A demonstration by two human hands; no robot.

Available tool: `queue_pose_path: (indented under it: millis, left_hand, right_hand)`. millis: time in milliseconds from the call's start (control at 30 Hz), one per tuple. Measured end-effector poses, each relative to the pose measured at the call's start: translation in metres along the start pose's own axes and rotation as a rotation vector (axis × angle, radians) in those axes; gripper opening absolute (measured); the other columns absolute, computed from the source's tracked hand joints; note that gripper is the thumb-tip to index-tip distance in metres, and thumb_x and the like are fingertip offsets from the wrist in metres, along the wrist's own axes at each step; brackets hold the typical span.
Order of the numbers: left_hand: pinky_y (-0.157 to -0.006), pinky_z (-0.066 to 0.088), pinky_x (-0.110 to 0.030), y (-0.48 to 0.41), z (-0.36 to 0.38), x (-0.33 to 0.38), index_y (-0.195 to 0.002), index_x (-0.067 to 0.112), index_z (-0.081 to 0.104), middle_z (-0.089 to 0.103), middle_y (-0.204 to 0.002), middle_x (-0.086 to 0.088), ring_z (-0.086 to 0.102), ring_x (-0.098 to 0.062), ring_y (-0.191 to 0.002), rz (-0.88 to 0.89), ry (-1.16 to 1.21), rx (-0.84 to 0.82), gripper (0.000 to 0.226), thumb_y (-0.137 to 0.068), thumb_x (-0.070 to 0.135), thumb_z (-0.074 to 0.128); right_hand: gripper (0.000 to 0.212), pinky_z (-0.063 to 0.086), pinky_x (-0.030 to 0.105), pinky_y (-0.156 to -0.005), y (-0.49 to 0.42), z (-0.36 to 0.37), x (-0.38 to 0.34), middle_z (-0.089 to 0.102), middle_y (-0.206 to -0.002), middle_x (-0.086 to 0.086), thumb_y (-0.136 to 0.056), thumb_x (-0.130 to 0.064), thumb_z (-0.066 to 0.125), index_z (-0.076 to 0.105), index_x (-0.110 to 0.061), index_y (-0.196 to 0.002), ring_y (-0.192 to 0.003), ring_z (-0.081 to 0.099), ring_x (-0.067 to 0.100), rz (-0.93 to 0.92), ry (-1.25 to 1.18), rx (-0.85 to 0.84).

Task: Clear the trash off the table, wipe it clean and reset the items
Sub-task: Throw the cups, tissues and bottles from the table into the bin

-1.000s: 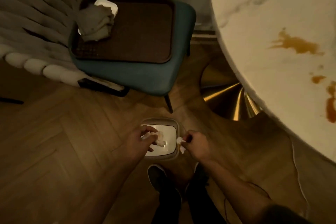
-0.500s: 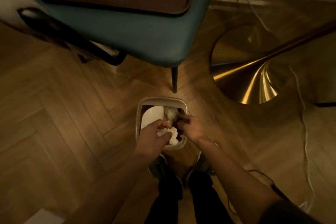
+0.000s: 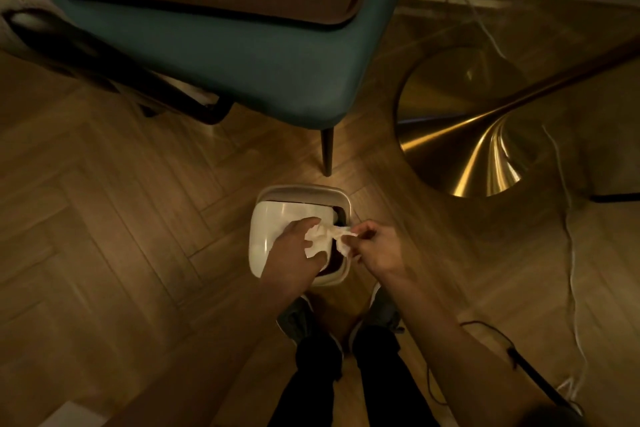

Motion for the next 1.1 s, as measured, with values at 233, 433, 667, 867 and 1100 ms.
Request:
queue_pose_path:
  millis: [233, 433, 667, 867, 1100]
  left_hand:
    - [-0.066, 0.049, -0.009, 0.009, -0.006, 0.003, -0.124, 0.022, 0.06, 0.061, -0.119, 0.009, 0.062, -0.001, -0.094, 0.046, 0.031, 0.05, 0.037, -0.089, 0.007, 0.06]
    - [-0.069, 0.048, -0.004, 0.016, -0.002, 0.009, -0.125, 0.02, 0.06, 0.061, -0.111, 0.012, 0.06, 0.005, -0.086, 0.05, 0.052, 0.027, 0.036, -0.091, 0.006, 0.058]
    - [-0.063, 0.049, -0.012, 0.055, -0.023, 0.052, -0.104, 0.023, 0.067, 0.068, -0.091, 0.009, 0.066, 0.0, -0.073, 0.04, 0.121, 0.039, 0.025, -0.09, 0.006, 0.057]
    - [-0.056, 0.042, -0.012, 0.129, -0.074, 0.159, -0.094, 0.027, 0.069, 0.066, -0.074, 0.01, 0.061, 0.001, -0.061, 0.178, 0.121, 0.091, 0.019, -0.093, 0.011, 0.058]
    - [-0.062, 0.049, -0.027, 0.209, -0.105, 0.296, -0.092, 0.018, 0.071, 0.066, -0.073, -0.005, 0.061, -0.015, -0.067, 0.44, 0.082, 0.141, 0.009, -0.091, 0.015, 0.062]
  right_hand:
    - [0.033, 0.054, 0.039, -0.089, -0.023, 0.048, -0.005, 0.068, -0.112, 0.015, -0.091, -0.025, 0.063, 0.064, -0.004, -0.116, -0.103, 0.065, 0.027, 0.115, 0.262, -0.284]
    - [0.02, 0.049, 0.038, -0.094, -0.016, 0.055, -0.006, 0.063, -0.116, 0.012, -0.096, -0.02, 0.053, 0.062, -0.008, -0.11, -0.108, 0.06, 0.029, 0.058, 0.391, -0.288]
    - [0.015, 0.054, 0.02, -0.068, 0.066, -0.008, -0.056, 0.071, -0.088, 0.005, -0.095, -0.008, 0.055, 0.069, -0.01, -0.098, -0.078, 0.069, 0.016, -0.191, 0.197, -0.099]
    - [0.014, 0.052, 0.019, -0.066, 0.187, -0.083, -0.15, 0.068, -0.08, -0.009, -0.093, -0.013, 0.06, 0.072, -0.02, -0.09, -0.072, 0.063, 0.004, -0.418, 0.196, 0.011]
    - [0.009, 0.049, 0.031, -0.072, 0.299, -0.177, -0.237, 0.068, -0.079, 0.002, -0.089, -0.013, 0.061, 0.069, -0.011, -0.087, -0.074, 0.062, 0.013, -0.687, 0.269, 0.152]
Point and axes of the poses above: each hand's wrist, its own y-axis away from the middle knuckle, its own z-axis out of the palm, x = y × z, the point moved 4 cm from there along -y, towards the middle knuckle
